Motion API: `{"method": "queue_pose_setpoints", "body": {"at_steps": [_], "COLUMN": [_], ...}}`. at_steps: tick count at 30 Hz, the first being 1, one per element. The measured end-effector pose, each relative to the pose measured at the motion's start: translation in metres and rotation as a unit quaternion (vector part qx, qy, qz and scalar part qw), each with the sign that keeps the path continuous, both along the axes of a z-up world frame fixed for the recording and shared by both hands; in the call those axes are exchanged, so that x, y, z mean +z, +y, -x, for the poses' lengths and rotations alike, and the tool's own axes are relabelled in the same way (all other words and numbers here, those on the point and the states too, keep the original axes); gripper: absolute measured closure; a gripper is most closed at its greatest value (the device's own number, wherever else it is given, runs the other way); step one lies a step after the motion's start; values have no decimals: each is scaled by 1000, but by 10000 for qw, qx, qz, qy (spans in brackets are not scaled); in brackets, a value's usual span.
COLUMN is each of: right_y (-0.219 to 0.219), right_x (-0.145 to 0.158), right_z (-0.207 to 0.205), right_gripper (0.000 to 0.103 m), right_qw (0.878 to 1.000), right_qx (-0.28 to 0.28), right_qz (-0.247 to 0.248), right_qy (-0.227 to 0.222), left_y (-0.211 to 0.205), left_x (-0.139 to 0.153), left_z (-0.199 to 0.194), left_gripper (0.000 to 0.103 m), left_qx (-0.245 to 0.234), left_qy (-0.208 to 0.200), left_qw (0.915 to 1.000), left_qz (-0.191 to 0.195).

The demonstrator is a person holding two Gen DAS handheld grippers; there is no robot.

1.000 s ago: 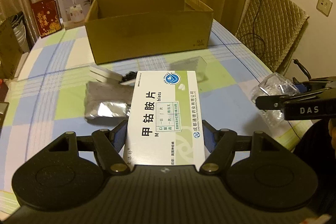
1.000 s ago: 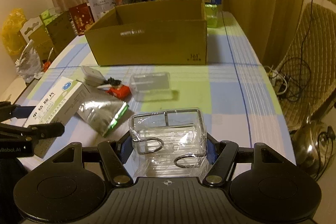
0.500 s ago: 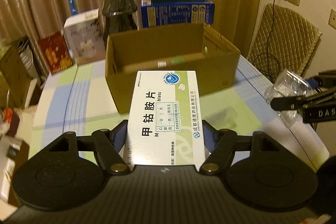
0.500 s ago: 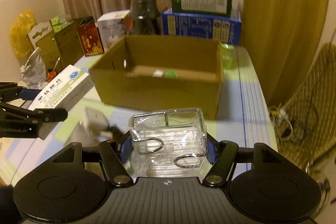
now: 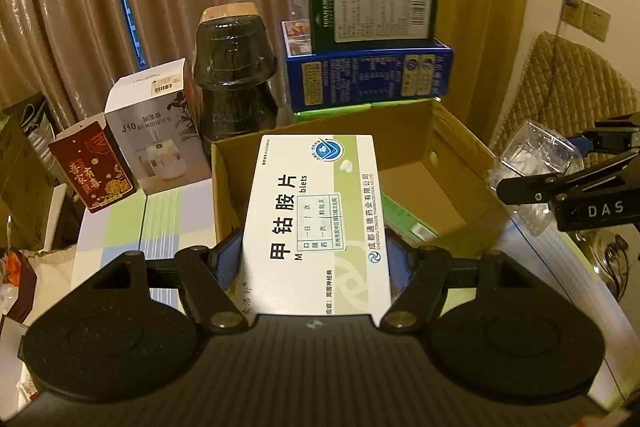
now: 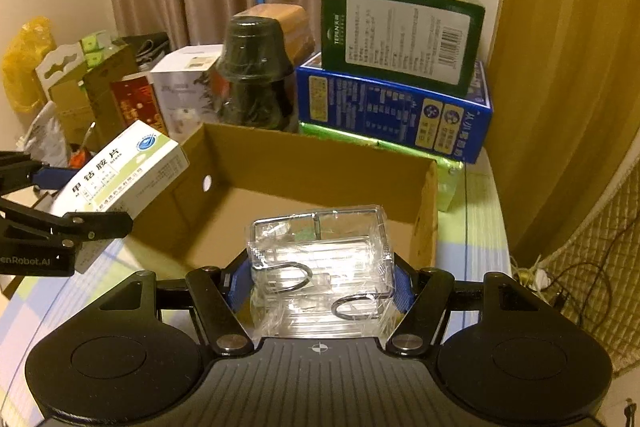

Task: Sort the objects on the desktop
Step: 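Carry both items into the cardboard box and open both tools, then withdraw both tools from the cardboard box back over the table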

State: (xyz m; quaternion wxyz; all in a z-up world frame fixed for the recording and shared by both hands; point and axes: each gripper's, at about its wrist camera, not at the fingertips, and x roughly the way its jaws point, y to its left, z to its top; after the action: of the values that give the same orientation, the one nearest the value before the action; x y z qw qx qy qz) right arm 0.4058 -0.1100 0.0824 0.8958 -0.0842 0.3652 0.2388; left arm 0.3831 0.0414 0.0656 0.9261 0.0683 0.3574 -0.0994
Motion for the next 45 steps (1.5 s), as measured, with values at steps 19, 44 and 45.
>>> {"method": "queue_pose_setpoints", "body": {"at_steps": [19,44,45], "right_y": [0,-45,-45], "right_x": [-42,-28,-28], "right_z": [-62,19,30], "right_gripper": [39,11,10], "right_qw": [9988,9942,9948], "right_qx": [-311,-701,-654], "right_qz": [-46,-795,-765], "right_qy": [368,173,151], "left_y": [7,46,49], "left_x": [-43,-35,-33], "left_z": [-70,-15,-6], "left_gripper": [36,31,29], "left_qx": [150,693,735], "left_qy": [317,128,140], "left_qw": [9994,9946,9939], "left_qz": [84,765,812]}}
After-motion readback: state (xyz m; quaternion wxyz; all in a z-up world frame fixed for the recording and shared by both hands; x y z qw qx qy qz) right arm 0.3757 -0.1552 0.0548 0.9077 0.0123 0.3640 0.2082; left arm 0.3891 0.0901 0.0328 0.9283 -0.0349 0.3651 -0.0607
